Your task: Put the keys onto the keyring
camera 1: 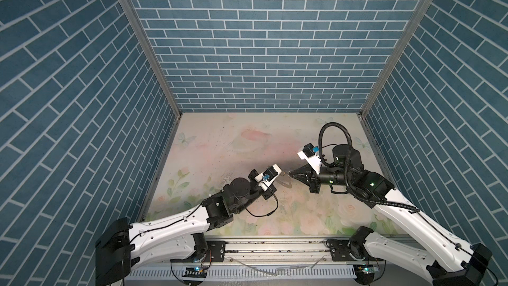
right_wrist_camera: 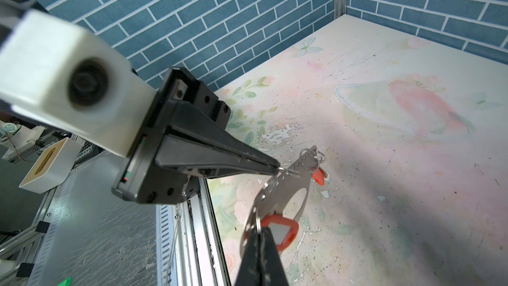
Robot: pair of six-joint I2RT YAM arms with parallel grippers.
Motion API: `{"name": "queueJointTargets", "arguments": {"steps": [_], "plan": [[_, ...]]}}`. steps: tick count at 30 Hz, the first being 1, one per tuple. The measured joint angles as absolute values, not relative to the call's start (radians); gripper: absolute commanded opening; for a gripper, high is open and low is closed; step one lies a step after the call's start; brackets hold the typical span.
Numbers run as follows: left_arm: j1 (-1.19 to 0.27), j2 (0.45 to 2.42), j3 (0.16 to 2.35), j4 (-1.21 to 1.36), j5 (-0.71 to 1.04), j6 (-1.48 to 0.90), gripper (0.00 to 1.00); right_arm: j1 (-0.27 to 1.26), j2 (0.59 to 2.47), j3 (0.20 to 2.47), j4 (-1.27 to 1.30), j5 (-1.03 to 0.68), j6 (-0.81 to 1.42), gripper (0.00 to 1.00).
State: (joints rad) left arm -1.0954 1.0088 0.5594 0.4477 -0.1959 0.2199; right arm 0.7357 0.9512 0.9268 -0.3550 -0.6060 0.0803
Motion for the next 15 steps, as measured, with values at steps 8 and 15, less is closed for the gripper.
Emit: {"name": "queueJointTargets", "arguments": {"steps": [8,15], "plan": [[-1.095,1.021,0.559,0.492,-0.171,0.224,0.00,0.748,0.995,0.939,-0.316,-0.680,0.081,0.00],[-1.095,0.987,0.553,0.492,-0.131,0.245,0.00,0.769,1.009,0.939,-0.302,-0.688,0.081,0.00]]}}
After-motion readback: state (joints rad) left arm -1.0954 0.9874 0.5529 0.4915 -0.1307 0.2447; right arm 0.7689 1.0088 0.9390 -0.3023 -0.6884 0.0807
